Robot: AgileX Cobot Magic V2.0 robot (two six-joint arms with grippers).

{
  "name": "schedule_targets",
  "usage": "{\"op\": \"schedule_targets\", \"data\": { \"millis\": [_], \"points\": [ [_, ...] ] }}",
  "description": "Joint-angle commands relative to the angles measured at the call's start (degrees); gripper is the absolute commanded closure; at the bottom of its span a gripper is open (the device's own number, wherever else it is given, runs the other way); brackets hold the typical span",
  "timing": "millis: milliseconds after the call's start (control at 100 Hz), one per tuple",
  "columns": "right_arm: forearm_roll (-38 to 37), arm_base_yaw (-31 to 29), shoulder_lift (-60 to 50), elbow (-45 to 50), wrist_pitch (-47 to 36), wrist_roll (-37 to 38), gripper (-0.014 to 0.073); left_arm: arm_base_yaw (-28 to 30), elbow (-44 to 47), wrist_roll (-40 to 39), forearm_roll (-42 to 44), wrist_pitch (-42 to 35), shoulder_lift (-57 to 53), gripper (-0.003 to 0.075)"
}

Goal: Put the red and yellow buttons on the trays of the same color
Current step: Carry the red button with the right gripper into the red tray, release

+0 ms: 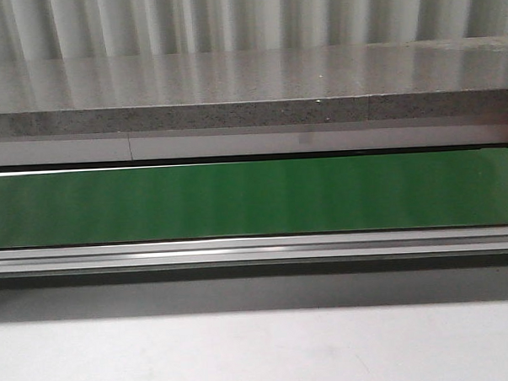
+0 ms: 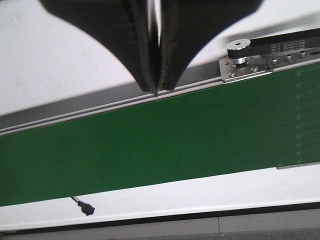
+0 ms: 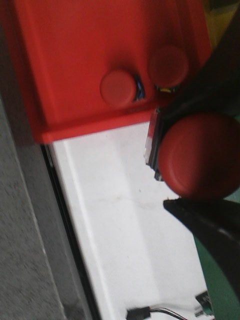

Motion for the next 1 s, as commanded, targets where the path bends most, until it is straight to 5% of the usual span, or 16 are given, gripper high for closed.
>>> {"op": "schedule_targets", "data": {
  "millis": [0, 460, 990],
  "points": [
    [0.54, -2.69, -0.54, -2.77, -3.09, 1.63, 0.0431, -0.38, -1.64, -0.17, -1.02, -3.74, 0.3, 0.074],
    [-0.85, -7.86, 13.49, -14.06, 0.38, 8.09, 0.0431, -0.38, -1.64, -0.17, -1.02, -3.74, 0.3, 0.074],
    [-0.79, -8.83, 23.57, -14.56, -6.44, 8.4, 0.0431, -0.38, -1.64, -0.17, -1.02, -3.74, 0.3, 0.074]
  ]
}}
